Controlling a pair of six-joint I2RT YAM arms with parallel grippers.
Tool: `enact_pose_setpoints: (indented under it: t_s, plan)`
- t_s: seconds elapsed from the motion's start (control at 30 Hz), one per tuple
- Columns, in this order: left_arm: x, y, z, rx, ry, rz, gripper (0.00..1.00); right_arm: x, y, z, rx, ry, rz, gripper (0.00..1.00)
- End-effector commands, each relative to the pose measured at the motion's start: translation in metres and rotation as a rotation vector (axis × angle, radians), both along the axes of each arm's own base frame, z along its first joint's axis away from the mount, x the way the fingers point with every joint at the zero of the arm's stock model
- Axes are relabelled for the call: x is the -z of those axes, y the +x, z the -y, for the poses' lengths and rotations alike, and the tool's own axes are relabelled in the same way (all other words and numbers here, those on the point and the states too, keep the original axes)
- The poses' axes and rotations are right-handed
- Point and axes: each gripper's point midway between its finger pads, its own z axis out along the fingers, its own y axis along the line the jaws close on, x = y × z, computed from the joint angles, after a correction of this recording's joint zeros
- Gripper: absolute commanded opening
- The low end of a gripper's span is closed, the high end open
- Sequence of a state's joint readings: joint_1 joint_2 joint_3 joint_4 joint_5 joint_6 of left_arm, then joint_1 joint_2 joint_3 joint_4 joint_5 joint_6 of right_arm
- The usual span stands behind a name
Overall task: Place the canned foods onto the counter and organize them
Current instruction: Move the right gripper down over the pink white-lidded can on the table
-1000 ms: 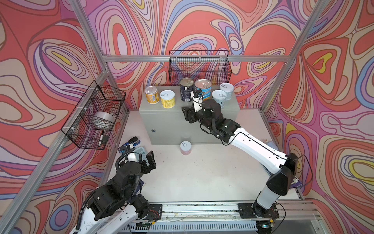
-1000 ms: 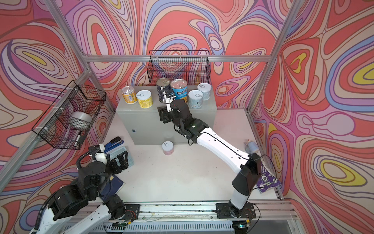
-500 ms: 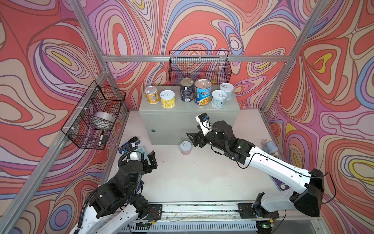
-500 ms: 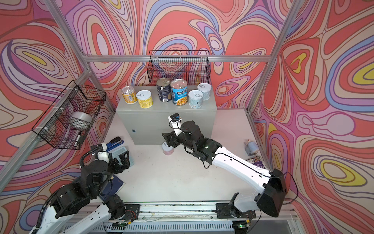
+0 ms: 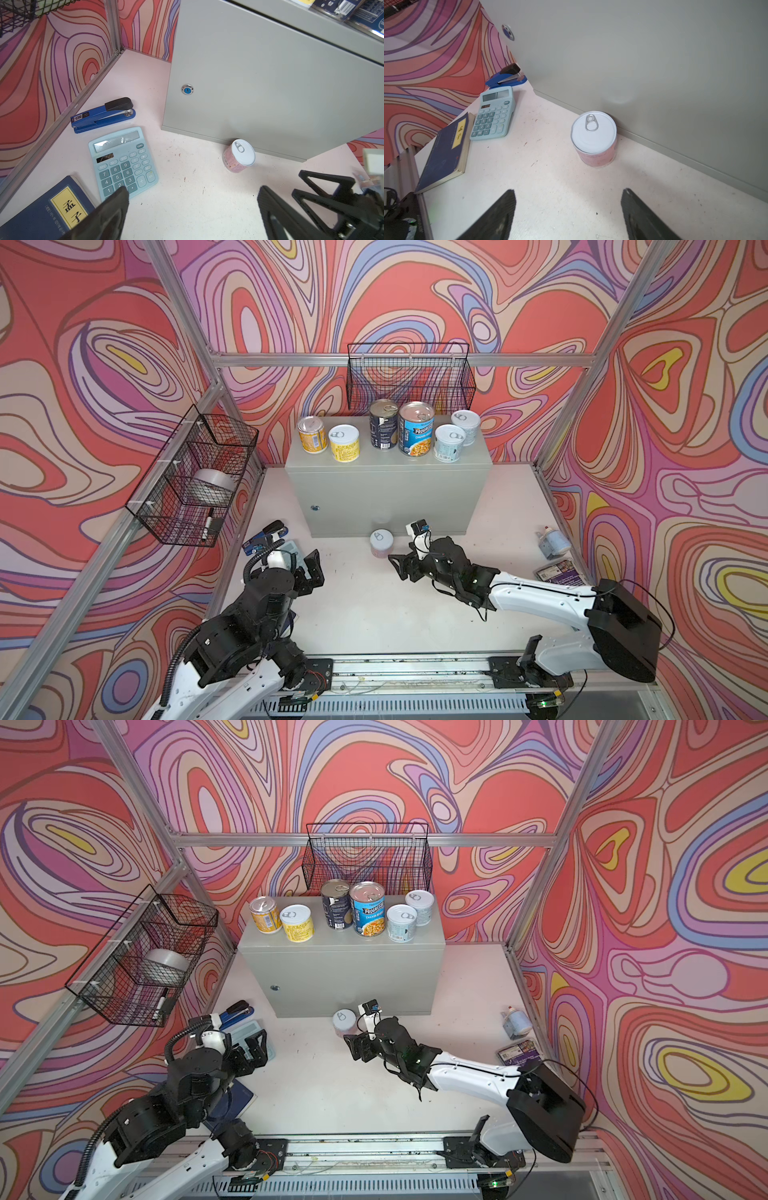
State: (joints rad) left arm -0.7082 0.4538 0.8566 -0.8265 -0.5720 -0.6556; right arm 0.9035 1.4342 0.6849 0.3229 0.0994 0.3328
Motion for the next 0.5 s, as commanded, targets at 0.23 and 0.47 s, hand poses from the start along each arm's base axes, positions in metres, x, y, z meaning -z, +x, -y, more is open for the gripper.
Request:
enact_pose_setpoints:
  t_s: [0.23,0.47]
  plan:
    - [-0.001,-0.002,-0.003,-0.011,-0.003,-0.002,1.0,0.017,0.02,-0.016,0.1,0.153,0.164,0.87]
    - [0.0,0.0,-0.004,-0.019,0.023,-0.007,1.0,0.046,0.037,-0.027,0.162,0.104,0.181,0.87]
